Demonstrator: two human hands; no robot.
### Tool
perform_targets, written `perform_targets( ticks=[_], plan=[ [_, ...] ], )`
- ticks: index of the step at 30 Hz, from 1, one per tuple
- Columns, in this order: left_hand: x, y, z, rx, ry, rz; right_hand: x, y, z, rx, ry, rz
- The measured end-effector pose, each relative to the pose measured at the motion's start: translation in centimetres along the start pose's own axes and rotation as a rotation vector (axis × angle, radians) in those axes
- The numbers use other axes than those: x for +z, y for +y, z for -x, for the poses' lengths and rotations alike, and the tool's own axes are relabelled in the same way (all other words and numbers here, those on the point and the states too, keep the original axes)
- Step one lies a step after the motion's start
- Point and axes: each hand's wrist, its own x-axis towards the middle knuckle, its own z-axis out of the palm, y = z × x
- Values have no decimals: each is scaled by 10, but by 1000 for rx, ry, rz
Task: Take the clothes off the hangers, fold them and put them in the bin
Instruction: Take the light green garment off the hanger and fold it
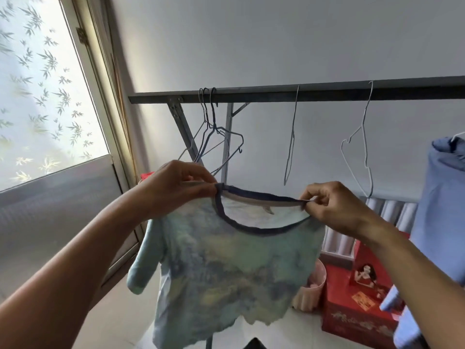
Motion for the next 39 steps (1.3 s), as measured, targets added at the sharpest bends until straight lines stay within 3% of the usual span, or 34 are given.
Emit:
perform_targets(
  ticks=[7,13,17,20,24,29,39],
  plan=[
    [1,-14,10,15,110,112,1,-4,14,-21,-166,-487],
    [-4,-15,14,14,106,164,-19,3,18,-70,-335,-432],
    [-4,-14,15,-62,73,211,-17,-2,21,-134,-206,-427],
    [-2,-18,17,-125,62,236,-12,-7,23,-80,-94,-525],
    [20,-19,14,-242,261,351,2,-9,20,45,77,-457],
    [51,-14,11,-388,416,294,22,-13,13,163,323,-271],
    [126,22,15,-325,447,486,79,-44,20,182,274,-365]
  ],
)
